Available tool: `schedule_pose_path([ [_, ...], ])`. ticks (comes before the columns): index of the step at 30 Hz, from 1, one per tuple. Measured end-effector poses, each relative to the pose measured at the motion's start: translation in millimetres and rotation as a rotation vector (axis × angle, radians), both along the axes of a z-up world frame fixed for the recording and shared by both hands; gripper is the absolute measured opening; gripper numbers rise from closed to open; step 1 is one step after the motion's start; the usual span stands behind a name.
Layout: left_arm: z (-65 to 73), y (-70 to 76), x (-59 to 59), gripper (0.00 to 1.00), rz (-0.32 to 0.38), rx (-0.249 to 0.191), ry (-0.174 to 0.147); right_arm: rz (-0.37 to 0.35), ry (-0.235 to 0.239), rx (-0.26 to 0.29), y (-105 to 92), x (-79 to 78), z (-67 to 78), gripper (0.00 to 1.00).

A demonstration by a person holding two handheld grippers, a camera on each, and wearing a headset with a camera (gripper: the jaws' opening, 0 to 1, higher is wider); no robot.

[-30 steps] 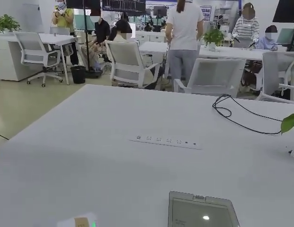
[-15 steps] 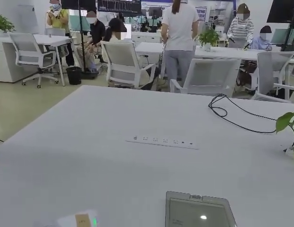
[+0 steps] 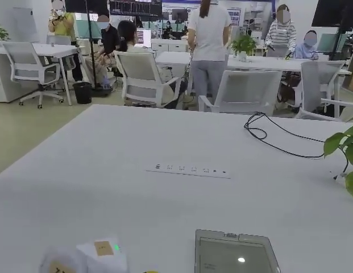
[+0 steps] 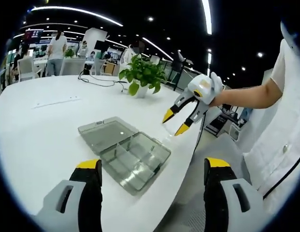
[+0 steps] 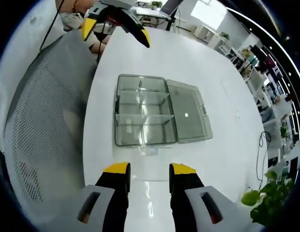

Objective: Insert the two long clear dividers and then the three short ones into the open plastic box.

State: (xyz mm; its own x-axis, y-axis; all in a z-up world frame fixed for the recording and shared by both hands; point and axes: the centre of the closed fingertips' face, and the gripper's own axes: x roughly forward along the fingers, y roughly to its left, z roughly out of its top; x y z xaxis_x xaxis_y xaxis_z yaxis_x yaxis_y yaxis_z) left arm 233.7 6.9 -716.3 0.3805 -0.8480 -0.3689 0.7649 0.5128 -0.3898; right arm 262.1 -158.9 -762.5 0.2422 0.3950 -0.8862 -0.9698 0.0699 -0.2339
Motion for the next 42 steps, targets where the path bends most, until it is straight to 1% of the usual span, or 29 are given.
schedule_pose_path([
  [1,1.3,-1.9,-0.1,0.88,0.007,-0.016,0.025,0.003,-0.006,0.003,2.7,-0.4,3.1,0.33],
  [2,4.6,-4.5,1.4,0.87,0.009,-0.037,0.028,0.009,-0.014,0.008,6.5,-1.0,7.0,0.33],
  [3,6.3,-5.3,3.2,0.86,0.015,-0.044,0.021,0.012,-0.018,0.012,8.7,-1.0,9.1,0.33],
  [4,6.8,-6.4,4.3,0.85,0.021,-0.051,0.035,0.014,-0.021,0.016,11.2,-1.5,11.2,0.33],
  [6,8.2,-9.6,3.6,0.81,0.022,-0.071,0.071,0.025,-0.031,0.023,17.5,-3.4,16.6,0.33],
  [7,9.0,-11.6,4.2,0.79,0.033,-0.089,0.103,0.032,-0.036,0.025,21.3,-4.8,19.5,0.33],
  [10,11.9,-14.9,6.2,0.77,0.039,-0.115,0.113,0.043,-0.045,0.035,29.5,-7.6,26.2,0.33],
  [12,11.6,-17.0,6.2,0.72,0.04,-0.122,0.136,0.047,-0.052,0.042,33.9,-8.3,30.2,0.33],
  [16,14.6,-24.4,5.0,0.65,0.039,-0.158,0.172,0.05,-0.063,0.057,43.6,-11.1,39.6,0.33],
  [17,15.9,-27.4,4.0,0.62,0.035,-0.171,0.188,0.052,-0.065,0.063,46.3,-11.9,42.1,0.33],
  [18,16.8,-29.4,3.8,0.6,0.035,-0.18,0.197,0.054,-0.067,0.066,48.1,-12.4,43.4,0.33],
  [19,17.2,-32.3,3.7,0.59,0.037,-0.189,0.21,0.055,-0.069,0.068,49.8,-13.1,44.8,0.33],
  [21,18.4,-36.6,3.1,0.56,0.035,-0.203,0.223,0.061,-0.076,0.071,54.2,-14.7,48.1,0.33],
  [24,20.7,-44.8,1.5,0.52,0.035,-0.236,0.263,0.071,-0.084,0.078,61.4,-18.0,53.0,0.33],
  [28,20.8,-52.3,1.0,0.45,0.028,-0.251,0.288,0.084,-0.094,0.086,68.7,-21.2,57.8,0.33],
  [32,23.0,-59.1,1.5,0.41,0.026,-0.277,0.318,0.09,-0.095,0.098,76.2,-25.0,62.5,0.33],
  [34,23.1,-62.8,0.9,0.38,0.019,-0.284,0.329,0.095,-0.096,0.098,78.8,-27.0,63.8,0.33],
  [38,22.0,-68.0,-1.3,0.32,0.011,-0.287,0.341,0.105,-0.101,0.099,82.2,-29.2,66.5,0.33],
  [42,21.8,-72.5,-3.6,0.27,0.006,-0.304,0.37,0.111,-0.105,0.104,86.1,-31.6,70.2,0.33],
])
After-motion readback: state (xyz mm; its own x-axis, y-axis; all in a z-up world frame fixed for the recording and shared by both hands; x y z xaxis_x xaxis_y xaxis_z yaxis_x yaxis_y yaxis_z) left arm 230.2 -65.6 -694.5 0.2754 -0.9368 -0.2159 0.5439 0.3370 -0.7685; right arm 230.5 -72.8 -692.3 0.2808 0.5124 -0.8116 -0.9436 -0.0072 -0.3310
